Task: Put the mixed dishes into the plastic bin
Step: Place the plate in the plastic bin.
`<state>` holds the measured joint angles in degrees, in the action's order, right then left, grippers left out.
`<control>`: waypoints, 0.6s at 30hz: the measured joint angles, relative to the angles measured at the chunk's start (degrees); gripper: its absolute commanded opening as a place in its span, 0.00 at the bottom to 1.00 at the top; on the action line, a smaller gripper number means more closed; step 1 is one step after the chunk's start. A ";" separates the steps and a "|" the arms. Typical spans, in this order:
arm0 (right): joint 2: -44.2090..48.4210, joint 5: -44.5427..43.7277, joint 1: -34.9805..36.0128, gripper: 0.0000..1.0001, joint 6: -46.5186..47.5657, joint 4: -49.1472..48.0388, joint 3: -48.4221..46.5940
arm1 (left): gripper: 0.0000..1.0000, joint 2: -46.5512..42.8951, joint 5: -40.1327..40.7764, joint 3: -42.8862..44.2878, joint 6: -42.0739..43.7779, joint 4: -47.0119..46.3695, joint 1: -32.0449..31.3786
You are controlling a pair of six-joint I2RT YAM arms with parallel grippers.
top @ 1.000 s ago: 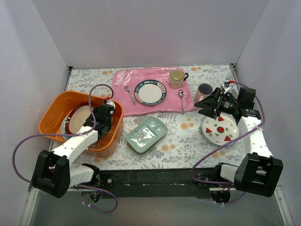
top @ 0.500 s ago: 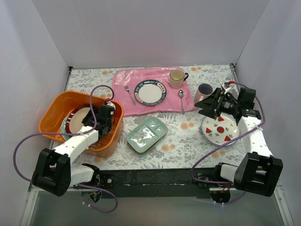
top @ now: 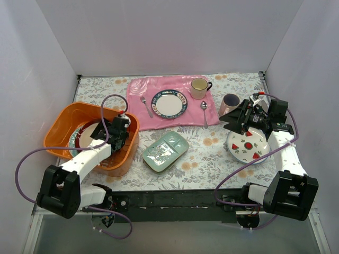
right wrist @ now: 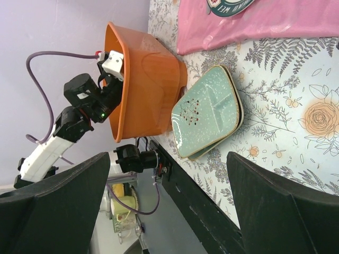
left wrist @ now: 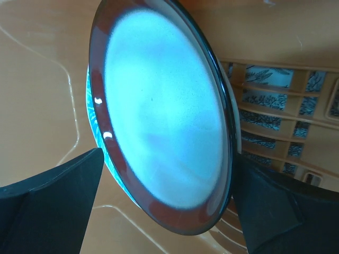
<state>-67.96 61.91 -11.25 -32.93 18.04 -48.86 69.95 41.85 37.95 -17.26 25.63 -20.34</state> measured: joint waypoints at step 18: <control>0.00 0.00 -0.04 0.98 -0.04 -0.02 0.00 | 0.98 2.03 -8.41 9.49 -5.16 9.18 0.13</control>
<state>-67.96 61.91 -11.29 -32.97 18.02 -48.86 71.99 33.43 47.44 -22.41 34.81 -20.21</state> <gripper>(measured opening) 0.982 0.981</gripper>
